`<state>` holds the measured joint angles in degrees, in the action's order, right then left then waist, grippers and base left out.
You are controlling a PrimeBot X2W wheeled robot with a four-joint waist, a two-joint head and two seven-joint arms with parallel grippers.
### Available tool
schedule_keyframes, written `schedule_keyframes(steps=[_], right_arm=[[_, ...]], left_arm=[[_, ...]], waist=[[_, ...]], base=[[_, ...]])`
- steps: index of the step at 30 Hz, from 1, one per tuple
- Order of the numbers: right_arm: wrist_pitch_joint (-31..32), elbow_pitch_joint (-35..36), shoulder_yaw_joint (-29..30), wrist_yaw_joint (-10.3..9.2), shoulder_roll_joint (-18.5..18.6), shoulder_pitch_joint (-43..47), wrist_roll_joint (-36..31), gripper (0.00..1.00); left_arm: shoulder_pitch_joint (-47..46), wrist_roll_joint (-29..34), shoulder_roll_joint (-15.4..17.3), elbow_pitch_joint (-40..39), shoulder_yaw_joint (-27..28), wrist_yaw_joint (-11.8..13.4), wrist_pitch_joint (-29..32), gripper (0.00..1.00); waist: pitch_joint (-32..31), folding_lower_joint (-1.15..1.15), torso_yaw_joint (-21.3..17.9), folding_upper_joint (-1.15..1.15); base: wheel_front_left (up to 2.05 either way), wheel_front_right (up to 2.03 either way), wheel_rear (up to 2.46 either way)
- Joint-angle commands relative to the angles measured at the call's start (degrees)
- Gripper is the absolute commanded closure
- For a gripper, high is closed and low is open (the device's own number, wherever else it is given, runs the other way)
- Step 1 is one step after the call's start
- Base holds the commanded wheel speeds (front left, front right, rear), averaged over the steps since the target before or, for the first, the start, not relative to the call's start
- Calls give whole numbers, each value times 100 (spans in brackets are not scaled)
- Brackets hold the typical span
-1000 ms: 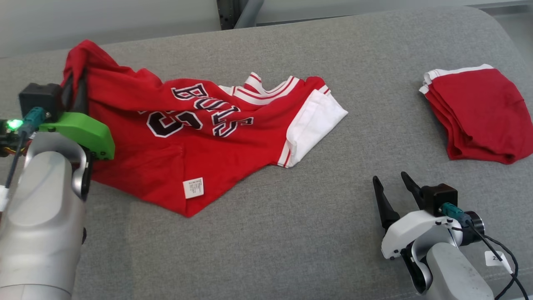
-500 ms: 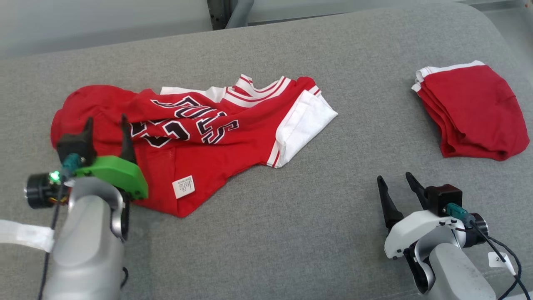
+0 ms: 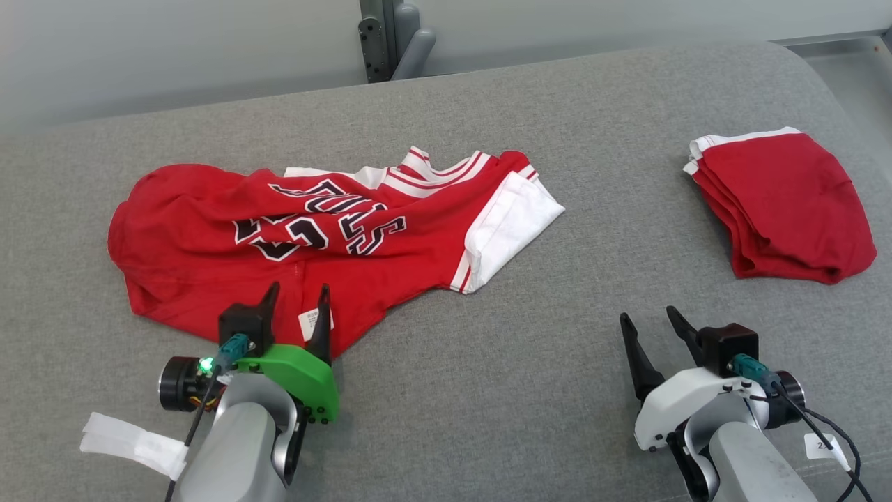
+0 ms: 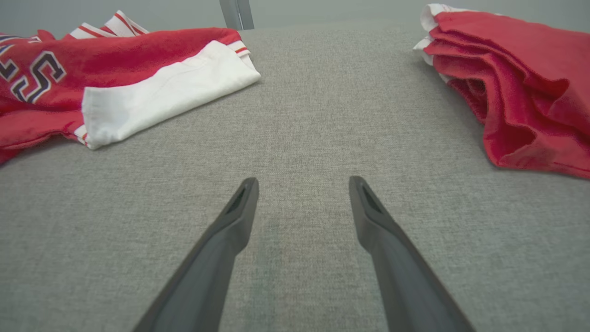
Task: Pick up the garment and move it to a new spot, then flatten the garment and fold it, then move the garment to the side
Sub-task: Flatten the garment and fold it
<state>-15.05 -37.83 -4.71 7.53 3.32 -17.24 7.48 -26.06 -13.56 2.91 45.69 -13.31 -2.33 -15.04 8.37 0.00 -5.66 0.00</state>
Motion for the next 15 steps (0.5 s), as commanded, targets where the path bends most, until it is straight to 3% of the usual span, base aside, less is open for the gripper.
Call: schedule_keyframes(steps=[1, 6, 15], right_arm=[[-16, -15, -7, -9, 9, 59, 51, 0], [-16, -33, -26, -9, 1, 49, 52, 0], [-16, -8, -8, -9, 4, -44, 61, 0]], left_arm=[[93, -73, 9, 75, -135, 23, -16, 0], [-85, -228, 13, 280, -372, 263, -17, 0], [-509, -207, 28, 600, -234, 562, -16, 0]], waist=[[18, 0, -39, 0], [58, 0, -112, 0], [204, 0, -224, 0]], base=[[0, 0, 0], [0, 0, 0], [0, 0, 0]])
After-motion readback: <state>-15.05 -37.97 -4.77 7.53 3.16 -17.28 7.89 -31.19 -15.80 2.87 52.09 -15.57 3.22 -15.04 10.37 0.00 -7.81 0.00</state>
